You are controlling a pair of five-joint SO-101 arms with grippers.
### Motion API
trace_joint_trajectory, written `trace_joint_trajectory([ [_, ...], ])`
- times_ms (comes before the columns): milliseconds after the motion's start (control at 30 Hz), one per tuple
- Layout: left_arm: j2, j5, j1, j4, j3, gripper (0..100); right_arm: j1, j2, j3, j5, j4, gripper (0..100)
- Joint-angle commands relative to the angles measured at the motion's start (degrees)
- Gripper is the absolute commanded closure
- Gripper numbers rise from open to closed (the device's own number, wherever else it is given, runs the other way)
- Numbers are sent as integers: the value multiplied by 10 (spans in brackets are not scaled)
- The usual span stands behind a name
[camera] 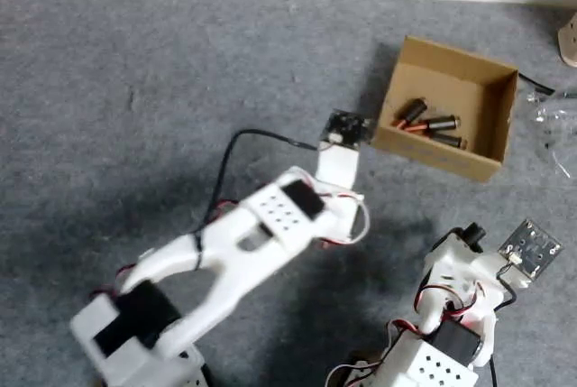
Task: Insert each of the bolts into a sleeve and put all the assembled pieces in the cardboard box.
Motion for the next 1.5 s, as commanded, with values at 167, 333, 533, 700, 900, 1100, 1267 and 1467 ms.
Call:
trace_joint_trajectory([
  [167,-200,-28,-33,-122,154,994,7,-8,-4,8,-22,993],
  [333,-301,-93,-58,-236,280,994,7,-8,-4,8,-22,993],
  [533,-438,-116,-83,-307,407,994,7,-8,-4,8,-22,993],
  [700,-537,-116,-125,-310,487,994,7,-8,-4,8,-22,993],
  [900,-647,-116,-189,-310,548,994,-6,-8,-4,8,-22,993],
  [1100,-764,-117,-213,-310,598,994,-58,-8,22,8,-22,993],
  [1267,-872,-117,-214,-310,645,992,-65,-8,48,8,-79,990],
  [1467,-1013,-117,-214,-309,699,990,-95,-7,93,8,-113,990],
])
